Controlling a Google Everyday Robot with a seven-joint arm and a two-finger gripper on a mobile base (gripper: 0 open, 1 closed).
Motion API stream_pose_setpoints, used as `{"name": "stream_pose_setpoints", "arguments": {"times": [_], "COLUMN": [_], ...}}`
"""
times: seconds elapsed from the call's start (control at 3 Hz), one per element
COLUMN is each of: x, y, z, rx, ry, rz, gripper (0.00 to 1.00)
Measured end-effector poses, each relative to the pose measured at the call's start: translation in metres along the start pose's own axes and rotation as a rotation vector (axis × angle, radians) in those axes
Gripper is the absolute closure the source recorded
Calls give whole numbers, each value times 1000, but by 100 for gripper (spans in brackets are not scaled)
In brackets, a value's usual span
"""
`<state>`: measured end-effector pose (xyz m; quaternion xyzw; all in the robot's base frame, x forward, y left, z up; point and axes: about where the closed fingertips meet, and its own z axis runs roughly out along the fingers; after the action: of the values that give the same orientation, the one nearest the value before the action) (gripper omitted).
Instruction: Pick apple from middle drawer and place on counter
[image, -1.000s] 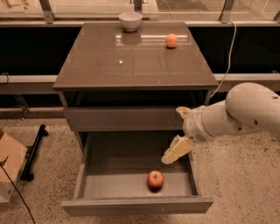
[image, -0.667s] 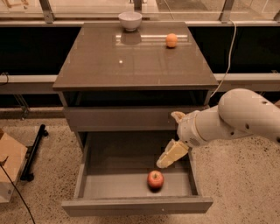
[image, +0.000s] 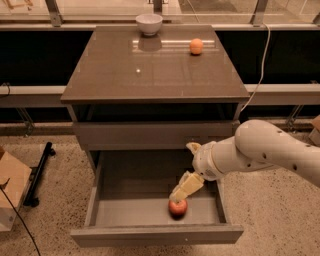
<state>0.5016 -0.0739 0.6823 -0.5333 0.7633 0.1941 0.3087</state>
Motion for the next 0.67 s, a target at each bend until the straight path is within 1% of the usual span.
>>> {"name": "stream_pose_setpoints", "arguments": {"times": [0.67], "x": [21], "y": [-4], "z": [53], "rx": [-63], "ry": [-12], "rz": [45], "gripper": [0]}}
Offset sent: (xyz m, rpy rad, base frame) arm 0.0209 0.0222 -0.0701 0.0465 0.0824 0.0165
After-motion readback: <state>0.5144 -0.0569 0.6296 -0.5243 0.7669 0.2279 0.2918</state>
